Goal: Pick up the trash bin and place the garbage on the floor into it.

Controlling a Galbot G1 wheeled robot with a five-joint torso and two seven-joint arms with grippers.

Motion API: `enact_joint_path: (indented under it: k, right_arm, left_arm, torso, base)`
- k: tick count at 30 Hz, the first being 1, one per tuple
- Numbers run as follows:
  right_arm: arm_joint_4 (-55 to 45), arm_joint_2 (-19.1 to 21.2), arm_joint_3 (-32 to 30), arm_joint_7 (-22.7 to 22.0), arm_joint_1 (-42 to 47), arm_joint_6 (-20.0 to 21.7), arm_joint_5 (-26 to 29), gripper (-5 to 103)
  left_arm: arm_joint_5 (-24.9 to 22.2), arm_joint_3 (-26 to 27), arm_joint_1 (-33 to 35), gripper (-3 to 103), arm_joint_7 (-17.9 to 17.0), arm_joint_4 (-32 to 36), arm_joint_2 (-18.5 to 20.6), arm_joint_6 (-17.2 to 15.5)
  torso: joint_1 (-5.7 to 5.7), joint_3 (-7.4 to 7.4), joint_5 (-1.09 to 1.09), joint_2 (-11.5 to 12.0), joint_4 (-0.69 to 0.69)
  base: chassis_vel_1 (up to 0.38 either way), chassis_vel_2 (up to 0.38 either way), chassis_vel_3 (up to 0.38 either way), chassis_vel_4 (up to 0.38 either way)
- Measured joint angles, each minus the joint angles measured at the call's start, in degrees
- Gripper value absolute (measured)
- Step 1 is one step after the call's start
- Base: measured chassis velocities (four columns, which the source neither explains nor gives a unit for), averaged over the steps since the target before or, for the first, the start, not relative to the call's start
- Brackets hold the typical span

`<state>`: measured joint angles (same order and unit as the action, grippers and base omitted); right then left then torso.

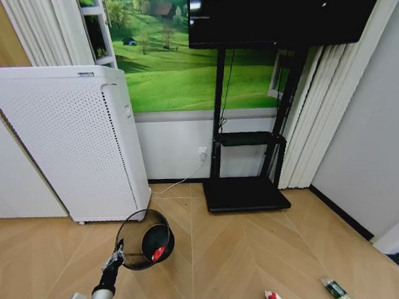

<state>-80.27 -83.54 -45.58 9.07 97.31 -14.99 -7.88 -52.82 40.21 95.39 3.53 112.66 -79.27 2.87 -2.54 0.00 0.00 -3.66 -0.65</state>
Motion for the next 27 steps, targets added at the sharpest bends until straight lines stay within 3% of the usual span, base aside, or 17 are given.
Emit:
enact_joint_path:
  k: [6,11,15,17,24,27]
  right_arm:
    - [-8.49,-0.27,-0.57,2.77,3.78,-8.22,7.11,10]
    - [-10.89,-0.40,-0.74,2.83,4.85,-9.32,8.16,10]
    - [-21.88,-0.78,-0.83,5.48,10.45,-14.83,11.96,10]
    - [-27.97,-0.14,0.10,11.67,13.53,-19.07,14.13,10]
    - [-31.86,-0.09,0.58,17.43,15.89,-22.60,15.57,10]
    - [-32.04,0.00,1.49,19.65,16.01,-23.24,16.18,10]
  left_arm:
    - [4.65,-2.55,-3.83,7,0.99,-3.77,2.61,-0.07]
    - [4.83,-3.44,-4.70,7,0.73,-4.04,3.08,-0.25]
    - [5.19,-8.49,-8.92,7,-0.92,-3.93,5.24,-2.11]
    - [7.19,-12.37,-10.91,7,-2.39,-3.18,5.58,-3.25]
    - [9.90,-20.21,-13.96,7,-4.58,-1.97,5.77,-5.33]
    - [13.36,-27.33,-15.07,7,-5.62,-2.27,6.37,-6.72]
  torso:
    - [0.00,0.00,-0.01,0.00,0.00]
    - [0.00,0.00,-0.02,0.00,0.01]
    - [-0.02,0.00,0.00,0.00,-0.03]
    - [-0.02,0.00,0.01,0.00,0.05]
    - [-0.01,0.00,0.00,0.00,-0.03]
    - [-0.01,0.00,0.02,0.00,0.01]
  base:
    - [0.000,0.000,0.000,0.000]
    - [0.000,0.000,0.000,0.000]
    - [0.000,0.000,0.000,0.000]
    - [0.000,0.000,0.000,0.000]
    - [0.000,0.000,0.000,0.000]
    - [0.000,0.000,0.000,0.000]
